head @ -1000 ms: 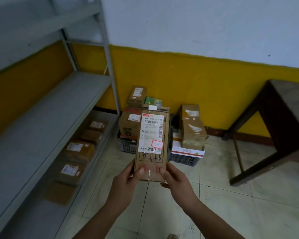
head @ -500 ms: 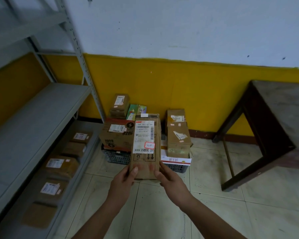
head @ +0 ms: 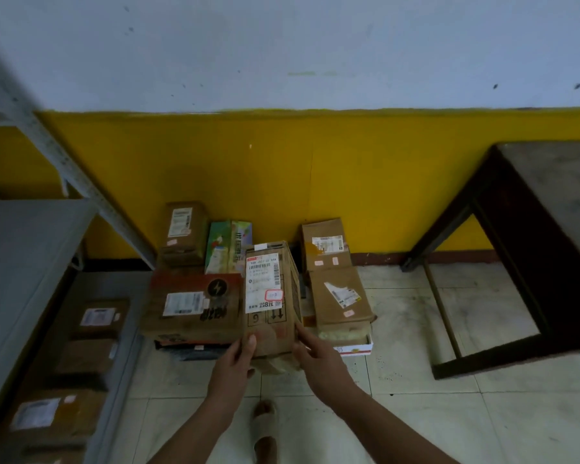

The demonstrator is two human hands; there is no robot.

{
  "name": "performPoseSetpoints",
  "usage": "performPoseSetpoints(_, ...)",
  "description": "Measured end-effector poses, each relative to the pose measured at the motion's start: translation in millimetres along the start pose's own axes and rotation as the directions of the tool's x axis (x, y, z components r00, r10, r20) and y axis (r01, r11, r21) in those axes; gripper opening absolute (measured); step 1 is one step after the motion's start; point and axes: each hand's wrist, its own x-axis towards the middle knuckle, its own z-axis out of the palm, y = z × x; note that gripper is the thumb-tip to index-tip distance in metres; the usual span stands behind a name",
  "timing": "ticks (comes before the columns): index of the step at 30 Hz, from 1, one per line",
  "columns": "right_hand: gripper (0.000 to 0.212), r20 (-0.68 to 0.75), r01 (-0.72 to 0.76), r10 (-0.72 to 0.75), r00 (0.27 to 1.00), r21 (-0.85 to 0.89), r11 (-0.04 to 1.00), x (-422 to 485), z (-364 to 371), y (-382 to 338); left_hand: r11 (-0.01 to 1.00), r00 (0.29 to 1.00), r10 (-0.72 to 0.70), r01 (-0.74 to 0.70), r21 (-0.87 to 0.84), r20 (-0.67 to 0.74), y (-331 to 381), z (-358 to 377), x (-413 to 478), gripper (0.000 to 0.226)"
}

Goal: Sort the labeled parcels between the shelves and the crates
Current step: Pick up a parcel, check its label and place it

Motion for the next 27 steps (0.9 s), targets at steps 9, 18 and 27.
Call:
performPoseSetpoints(9,0.04,0.014,-0.096,0.096,0.995,-0.054,0.994,164,-23,-17,0.984,0.984,-0.179,0.179,0.019,-0.014,59,31,161,0.016)
performPoseSetpoints(18,0.034,0.037,-0.12,0.127,0.991,-0.16,0.98,333,-57,44,0.969,0.963,-0.247,0.247,-0.012,-0.107,4,78,331,0.026)
performPoseSetpoints(27,0.034,-0.167,-0.224,0.223,0.961,0.014,0.975,451,-15,142,0.938,0.941,-0.334,0.326,-0.119,-0.061,-78,99,475,0.025)
